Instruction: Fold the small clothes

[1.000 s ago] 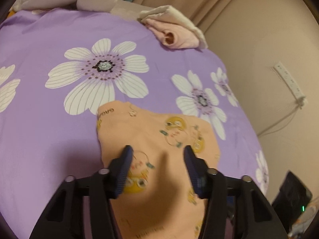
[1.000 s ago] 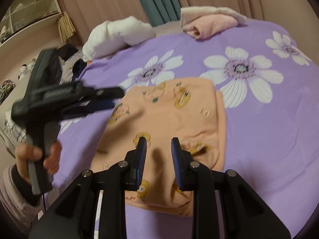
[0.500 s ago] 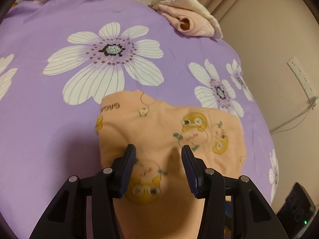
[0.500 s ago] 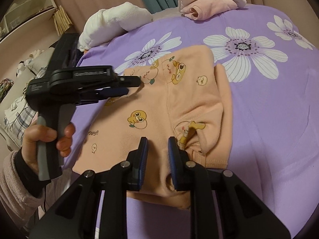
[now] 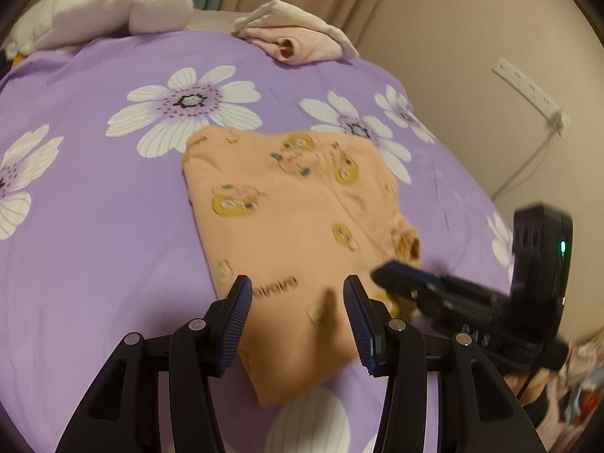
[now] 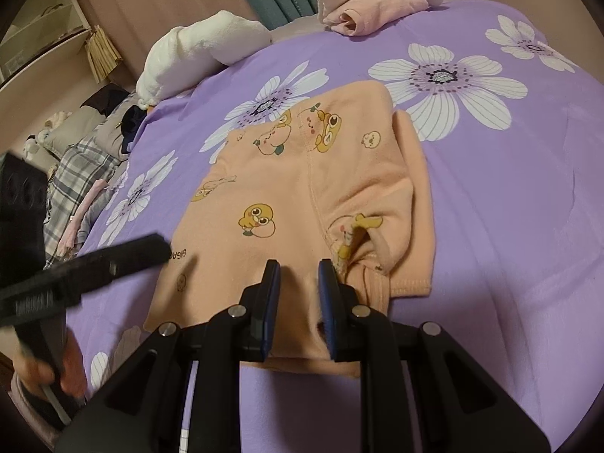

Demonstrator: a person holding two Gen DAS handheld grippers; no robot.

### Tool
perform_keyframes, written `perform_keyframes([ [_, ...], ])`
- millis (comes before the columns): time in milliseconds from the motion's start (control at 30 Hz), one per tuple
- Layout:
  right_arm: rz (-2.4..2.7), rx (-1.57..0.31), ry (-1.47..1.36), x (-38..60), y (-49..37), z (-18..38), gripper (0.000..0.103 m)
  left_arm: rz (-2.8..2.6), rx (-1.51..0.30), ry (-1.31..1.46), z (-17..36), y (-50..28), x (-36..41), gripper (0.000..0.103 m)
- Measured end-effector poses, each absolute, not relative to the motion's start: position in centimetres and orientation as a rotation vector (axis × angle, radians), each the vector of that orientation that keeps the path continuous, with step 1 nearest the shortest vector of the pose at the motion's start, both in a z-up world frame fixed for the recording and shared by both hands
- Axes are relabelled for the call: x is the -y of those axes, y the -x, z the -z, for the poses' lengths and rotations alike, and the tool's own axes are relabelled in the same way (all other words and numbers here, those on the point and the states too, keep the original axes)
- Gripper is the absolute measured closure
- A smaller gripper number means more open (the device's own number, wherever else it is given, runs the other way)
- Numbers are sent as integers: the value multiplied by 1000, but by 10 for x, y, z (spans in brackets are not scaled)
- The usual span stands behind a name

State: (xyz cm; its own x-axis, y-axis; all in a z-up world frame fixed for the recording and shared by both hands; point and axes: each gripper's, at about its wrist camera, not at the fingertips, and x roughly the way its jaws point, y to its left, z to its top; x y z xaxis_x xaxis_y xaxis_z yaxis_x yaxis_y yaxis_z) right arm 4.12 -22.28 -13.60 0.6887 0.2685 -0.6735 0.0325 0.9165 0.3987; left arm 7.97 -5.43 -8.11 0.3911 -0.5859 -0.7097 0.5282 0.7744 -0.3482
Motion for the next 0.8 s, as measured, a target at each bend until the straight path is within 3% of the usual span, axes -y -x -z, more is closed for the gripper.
perform_keyframes([
  [800, -80, -829, -406, 220, -17, 137, 81, 729, -1014, 98, 108, -61, 44, 54],
])
